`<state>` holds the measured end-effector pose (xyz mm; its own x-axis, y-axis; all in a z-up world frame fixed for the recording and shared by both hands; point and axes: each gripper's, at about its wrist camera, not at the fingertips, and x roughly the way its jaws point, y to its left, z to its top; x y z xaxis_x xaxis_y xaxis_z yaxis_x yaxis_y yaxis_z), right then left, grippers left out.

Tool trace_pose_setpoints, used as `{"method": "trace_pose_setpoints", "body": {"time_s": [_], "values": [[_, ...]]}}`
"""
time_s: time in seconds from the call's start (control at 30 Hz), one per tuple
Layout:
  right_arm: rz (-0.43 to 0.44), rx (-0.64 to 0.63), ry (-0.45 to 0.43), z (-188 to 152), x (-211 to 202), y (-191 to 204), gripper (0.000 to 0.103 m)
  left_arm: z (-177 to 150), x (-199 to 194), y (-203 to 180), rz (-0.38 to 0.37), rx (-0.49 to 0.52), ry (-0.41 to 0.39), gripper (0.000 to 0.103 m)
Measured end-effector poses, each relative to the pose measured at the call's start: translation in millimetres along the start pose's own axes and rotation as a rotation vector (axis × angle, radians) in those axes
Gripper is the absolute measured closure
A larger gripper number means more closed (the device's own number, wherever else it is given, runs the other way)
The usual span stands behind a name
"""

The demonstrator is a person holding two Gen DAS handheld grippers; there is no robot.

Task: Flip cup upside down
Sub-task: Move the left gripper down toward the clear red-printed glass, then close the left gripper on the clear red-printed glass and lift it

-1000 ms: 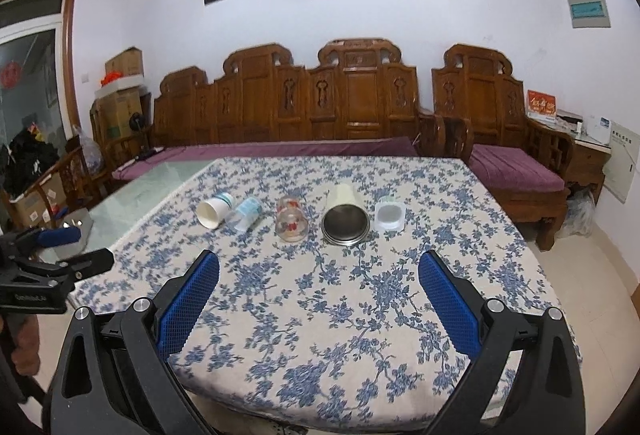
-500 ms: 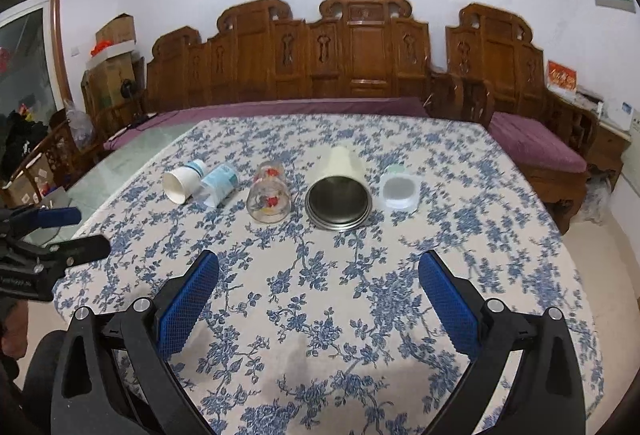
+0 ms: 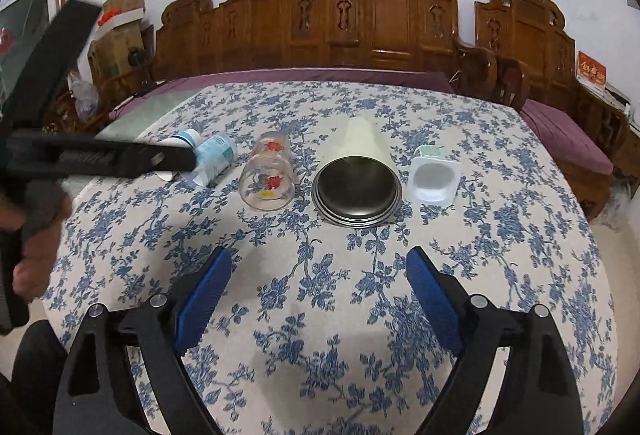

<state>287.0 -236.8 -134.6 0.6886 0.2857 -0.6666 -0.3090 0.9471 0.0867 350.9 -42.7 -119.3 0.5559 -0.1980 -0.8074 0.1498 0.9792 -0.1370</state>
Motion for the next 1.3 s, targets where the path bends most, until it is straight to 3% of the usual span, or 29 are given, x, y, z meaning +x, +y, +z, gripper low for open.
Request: {"method": "trace_pose_setpoints", "body": {"time_s": [0.27,0.47,1.0,1.3], "values": [[0.001,0.059,0.031,-6.7,16.5,-18.8,0.013,45.3,76.1,1.6,-0.014,-0.076,0.130,0.026],[-0.003,0.087,0.045,-17.4,18.5,-32.6,0.013,58.5,116.0,10.9,-0.004,-0.153,0.226,0.032],[0.001,0.123,0.043,-22.6,13.1,-43.6,0.013,69.2,164.3,3.7,0.079,-0.135,0.359,0.034],[-0.010,0.126,0.039,-22.8,5.5,-43.8,0.013,60.6,152.2,7.4,0.075,-0.102,0.366,0.046]]}}
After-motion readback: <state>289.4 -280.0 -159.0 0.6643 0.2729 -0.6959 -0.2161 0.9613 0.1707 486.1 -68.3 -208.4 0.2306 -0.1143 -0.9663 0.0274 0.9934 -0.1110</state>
